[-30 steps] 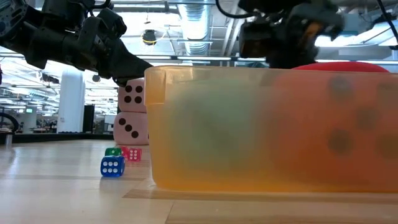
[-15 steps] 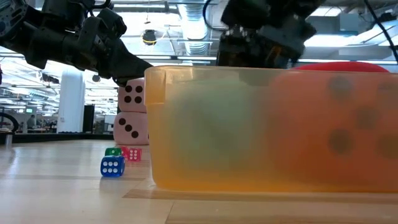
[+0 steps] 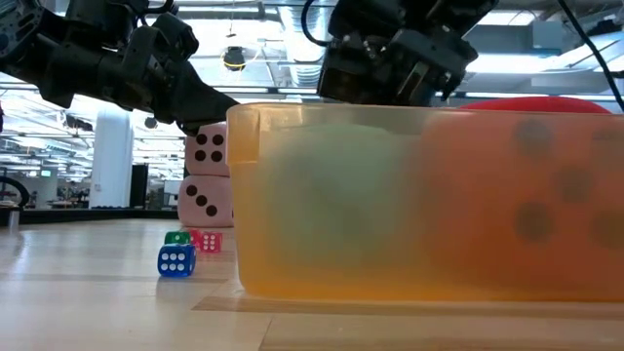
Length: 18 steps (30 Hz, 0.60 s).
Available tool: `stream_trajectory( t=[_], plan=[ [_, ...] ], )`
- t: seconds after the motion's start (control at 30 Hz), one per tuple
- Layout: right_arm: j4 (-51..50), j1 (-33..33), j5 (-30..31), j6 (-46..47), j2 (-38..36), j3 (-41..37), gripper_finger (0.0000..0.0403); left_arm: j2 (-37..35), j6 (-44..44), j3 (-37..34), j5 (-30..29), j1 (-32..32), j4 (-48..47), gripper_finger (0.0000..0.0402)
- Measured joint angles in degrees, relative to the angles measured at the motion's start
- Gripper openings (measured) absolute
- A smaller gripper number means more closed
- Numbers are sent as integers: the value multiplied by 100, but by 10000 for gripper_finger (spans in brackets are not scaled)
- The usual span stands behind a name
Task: Pick & Place Dice
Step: Adjust the dice in the orange bin
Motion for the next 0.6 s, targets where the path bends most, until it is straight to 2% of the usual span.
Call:
stream_trajectory(
  t=[0.17, 0.33, 0.6],
  plan=[
    [27, 13, -250, -260, 0, 0, 0, 0, 0, 0, 2, 0, -1, 0],
    [155, 10, -882, -398, 0, 0, 0, 0, 17, 0, 2, 0, 0, 0],
    [273, 76, -1173, -554, 43, 0, 0, 0, 17, 0, 5, -1, 0, 0]
  ],
)
